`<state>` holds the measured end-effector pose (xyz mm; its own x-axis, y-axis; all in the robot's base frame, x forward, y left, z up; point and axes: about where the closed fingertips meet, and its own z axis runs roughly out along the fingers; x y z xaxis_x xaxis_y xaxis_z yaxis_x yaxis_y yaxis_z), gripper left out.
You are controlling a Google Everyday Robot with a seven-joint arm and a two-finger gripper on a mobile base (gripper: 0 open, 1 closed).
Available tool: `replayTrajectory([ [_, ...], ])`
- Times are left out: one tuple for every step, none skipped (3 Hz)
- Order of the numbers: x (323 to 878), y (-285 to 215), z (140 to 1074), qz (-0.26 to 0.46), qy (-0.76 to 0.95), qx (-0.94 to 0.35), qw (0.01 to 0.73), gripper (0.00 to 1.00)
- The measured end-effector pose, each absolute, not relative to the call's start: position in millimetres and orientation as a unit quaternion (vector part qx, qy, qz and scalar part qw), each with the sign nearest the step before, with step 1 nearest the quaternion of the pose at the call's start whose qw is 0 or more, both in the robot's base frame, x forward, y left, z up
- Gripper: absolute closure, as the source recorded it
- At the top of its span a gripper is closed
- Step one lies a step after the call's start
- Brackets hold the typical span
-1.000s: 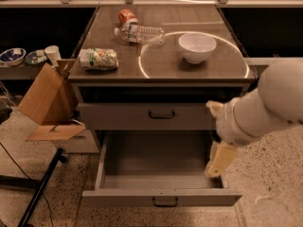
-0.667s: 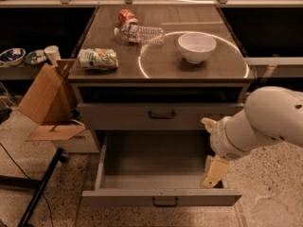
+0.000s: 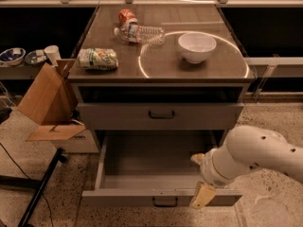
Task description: Close middle drawer
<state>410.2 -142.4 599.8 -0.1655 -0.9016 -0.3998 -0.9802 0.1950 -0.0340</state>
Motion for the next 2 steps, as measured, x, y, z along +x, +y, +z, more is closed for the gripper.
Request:
replayTrajectory([
  [405.6, -141.1, 584.5, 0.127, 0.756, -0.621, 0.162, 0.41],
  [405.6, -141.1, 584.5, 0.127, 0.756, -0.621, 0.162, 0.64],
])
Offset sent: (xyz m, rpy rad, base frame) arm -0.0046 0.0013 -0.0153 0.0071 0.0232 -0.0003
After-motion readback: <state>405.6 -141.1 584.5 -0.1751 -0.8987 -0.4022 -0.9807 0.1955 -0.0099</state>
